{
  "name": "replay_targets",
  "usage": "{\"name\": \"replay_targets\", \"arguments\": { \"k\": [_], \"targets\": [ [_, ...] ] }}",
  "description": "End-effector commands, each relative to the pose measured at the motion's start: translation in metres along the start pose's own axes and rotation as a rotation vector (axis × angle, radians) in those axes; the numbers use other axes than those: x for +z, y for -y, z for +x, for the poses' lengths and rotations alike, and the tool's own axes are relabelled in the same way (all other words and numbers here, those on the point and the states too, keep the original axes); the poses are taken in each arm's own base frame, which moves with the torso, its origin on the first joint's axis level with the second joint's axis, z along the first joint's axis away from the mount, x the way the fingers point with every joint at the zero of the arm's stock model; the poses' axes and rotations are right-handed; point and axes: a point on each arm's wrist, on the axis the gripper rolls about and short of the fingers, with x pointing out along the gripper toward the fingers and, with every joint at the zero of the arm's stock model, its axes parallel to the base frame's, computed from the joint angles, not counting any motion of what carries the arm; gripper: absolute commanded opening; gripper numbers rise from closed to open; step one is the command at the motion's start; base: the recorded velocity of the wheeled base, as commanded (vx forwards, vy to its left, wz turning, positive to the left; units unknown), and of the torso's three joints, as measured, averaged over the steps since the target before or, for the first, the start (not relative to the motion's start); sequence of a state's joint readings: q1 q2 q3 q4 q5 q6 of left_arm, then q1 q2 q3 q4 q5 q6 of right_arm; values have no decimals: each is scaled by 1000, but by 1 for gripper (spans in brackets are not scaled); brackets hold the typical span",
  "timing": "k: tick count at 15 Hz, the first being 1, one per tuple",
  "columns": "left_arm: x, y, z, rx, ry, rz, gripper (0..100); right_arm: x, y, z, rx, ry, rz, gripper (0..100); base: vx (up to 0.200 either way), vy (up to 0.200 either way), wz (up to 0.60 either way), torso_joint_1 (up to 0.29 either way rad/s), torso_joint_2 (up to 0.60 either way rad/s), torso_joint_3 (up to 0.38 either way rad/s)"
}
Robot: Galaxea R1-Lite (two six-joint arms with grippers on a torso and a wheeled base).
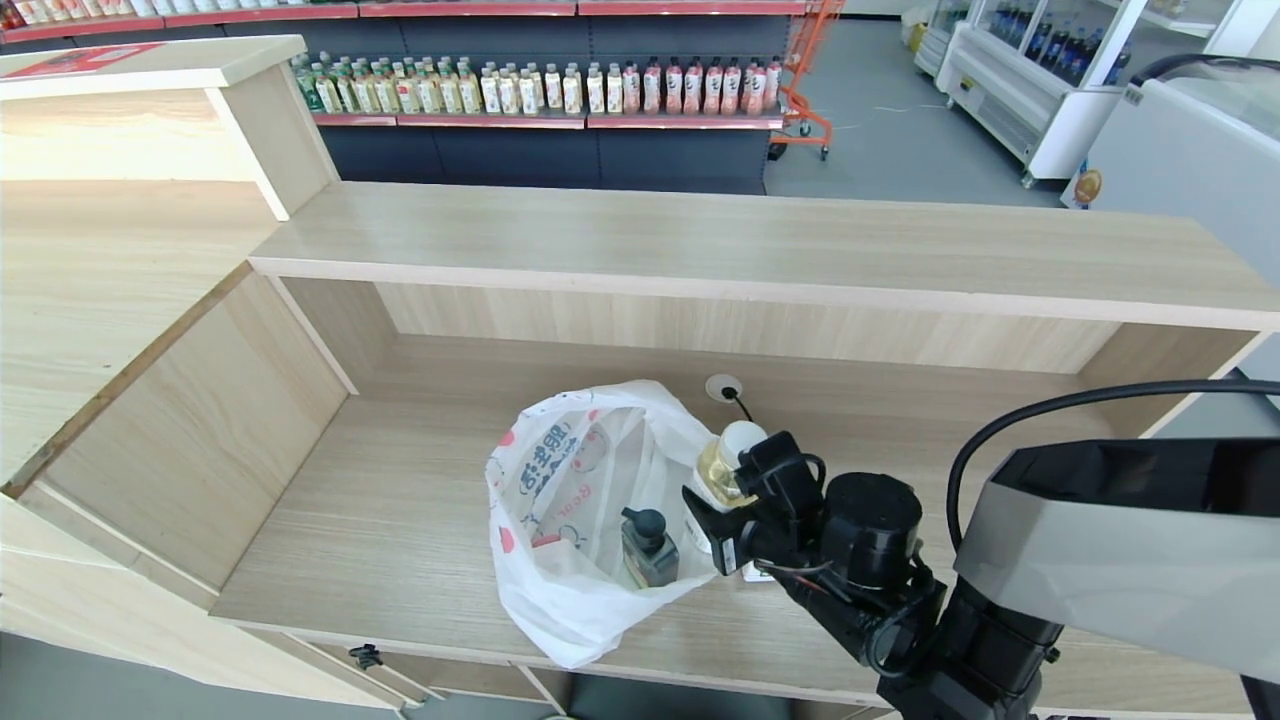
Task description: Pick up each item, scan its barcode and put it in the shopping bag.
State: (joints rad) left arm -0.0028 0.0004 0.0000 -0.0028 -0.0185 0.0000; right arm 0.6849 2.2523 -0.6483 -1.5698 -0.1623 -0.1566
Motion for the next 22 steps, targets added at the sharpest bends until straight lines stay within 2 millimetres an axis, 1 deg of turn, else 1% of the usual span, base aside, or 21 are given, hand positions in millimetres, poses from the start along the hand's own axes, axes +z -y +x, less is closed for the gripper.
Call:
{"name": "replay_targets", "arguments": {
  "k": [1,2,5,8,10,11,20,22],
  "targets": [
    [0,0,0,0,-1,0,100,2,2,2,-3,11,7,0,0,0,0,0,0,0],
    [0,0,0,0,-1,0,100,3,2,1,1,14,13,0,0,0,0,0,0,0],
    [0,0,0,0,-1,0,100,20,3,1,12,68,25,0,0,0,0,0,0,0],
    [0,0,0,0,-1,0,100,31,9,-6,5,92,26,0,0,0,0,0,0,0],
    [0,0,0,0,-1,0,100,30,13,-6,0,91,2,0,0,0,0,0,0,0],
    [0,0,0,0,-1,0,100,27,17,-8,-9,74,-20,0,0,0,0,0,0,0],
    [0,0,0,0,-1,2,100,25,13,-8,-2,68,-33,0,0,0,0,0,0,0],
    [0,0,0,0,-1,2,100,26,14,-7,-2,73,-32,0,0,200,0,0,5,2]
  ]
}}
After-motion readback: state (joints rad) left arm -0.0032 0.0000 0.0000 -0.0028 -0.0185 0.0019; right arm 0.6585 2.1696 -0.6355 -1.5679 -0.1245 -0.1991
